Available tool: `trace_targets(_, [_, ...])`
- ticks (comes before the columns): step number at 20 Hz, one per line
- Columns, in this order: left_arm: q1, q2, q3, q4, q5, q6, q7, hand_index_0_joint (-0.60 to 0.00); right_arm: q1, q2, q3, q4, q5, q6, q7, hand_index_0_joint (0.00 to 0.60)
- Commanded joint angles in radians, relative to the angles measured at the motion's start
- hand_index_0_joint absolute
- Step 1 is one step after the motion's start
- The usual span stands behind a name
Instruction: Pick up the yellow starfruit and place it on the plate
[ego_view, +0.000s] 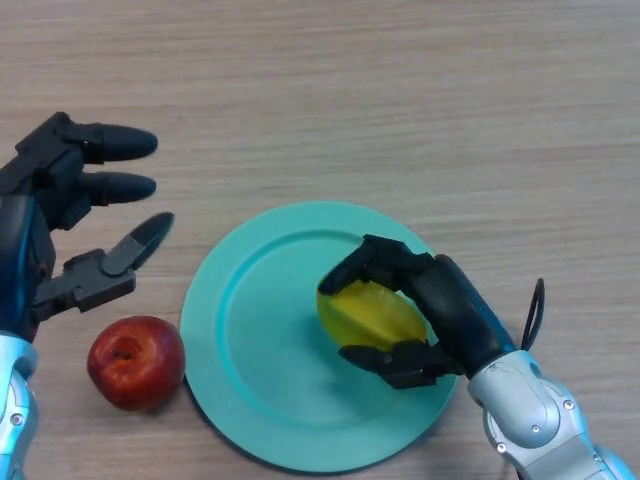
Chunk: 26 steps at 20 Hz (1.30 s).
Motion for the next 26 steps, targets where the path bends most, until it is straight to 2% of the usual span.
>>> trace_targets(1, [-0.026, 0.031, 0.053, -0.049, 0.031, -0.17, 0.014, -0.6, -0.027, 0.005, -0.052, -0.091, 0.006, -0.092, -0.021, 0.018])
trace_targets(2, [-0.022, 0.03, 0.053, -0.052, 0.031, -0.171, 0.014, -0.6, -0.024, 0.005, -0.059, -0.113, 0.023, -0.076, -0.016, 0.0])
trace_targets(6, [-0.026, 0.032, 0.06, -0.061, 0.025, -0.16, 0.011, -0.6, -0.03, 0.005, -0.113, -0.199, 0.075, -0.045, 0.011, 0.0])
trace_targets(8, [-0.025, 0.032, 0.062, -0.061, 0.021, -0.162, 0.015, -0.401, -0.03, 0.005, -0.135, -0.23, 0.084, -0.031, 0.031, 0.0])
trace_targets(9, [-0.026, 0.031, 0.063, -0.064, 0.015, -0.161, 0.019, -0.251, -0.028, 0.005, -0.157, -0.259, 0.102, -0.014, 0.052, 0.0])
trace_targets(10, [-0.028, 0.031, 0.063, -0.069, 0.007, -0.151, 0.023, -0.15, -0.026, 0.005, -0.183, -0.289, 0.124, 0.007, 0.073, 0.0])
trace_targets(11, [-0.036, 0.034, 0.064, -0.094, -0.027, -0.095, 0.025, -0.019, -0.027, 0.005, -0.246, -0.352, 0.166, 0.049, 0.122, 0.0])
trace_targets(12, [-0.037, 0.033, 0.058, -0.103, -0.033, -0.072, 0.022, 0.0, -0.028, 0.005, -0.273, -0.37, 0.174, 0.06, 0.142, 0.0])
trace_targets(15, [-0.038, 0.026, 0.042, -0.116, -0.046, -0.025, 0.008, 0.0, -0.042, -0.004, -0.339, -0.387, 0.178, 0.055, 0.175, 0.0])
trace_targets(19, [-0.049, 0.028, 0.04, -0.084, -0.033, -0.093, 0.017, 0.0, -0.06, -0.023, -0.372, -0.381, 0.199, 0.041, 0.172, 0.0])
trace_targets(22, [-0.045, 0.029, 0.048, -0.076, -0.055, -0.12, 0.011, 0.0, -0.034, -0.047, -0.409, -0.427, 0.238, 0.06, 0.207, 0.0])
trace_targets(26, [-0.058, 0.043, 0.067, -0.08, -0.13, -0.092, 0.006, 0.0, -0.025, -0.065, -0.464, -0.488, 0.356, 0.156, 0.176, 0.0])
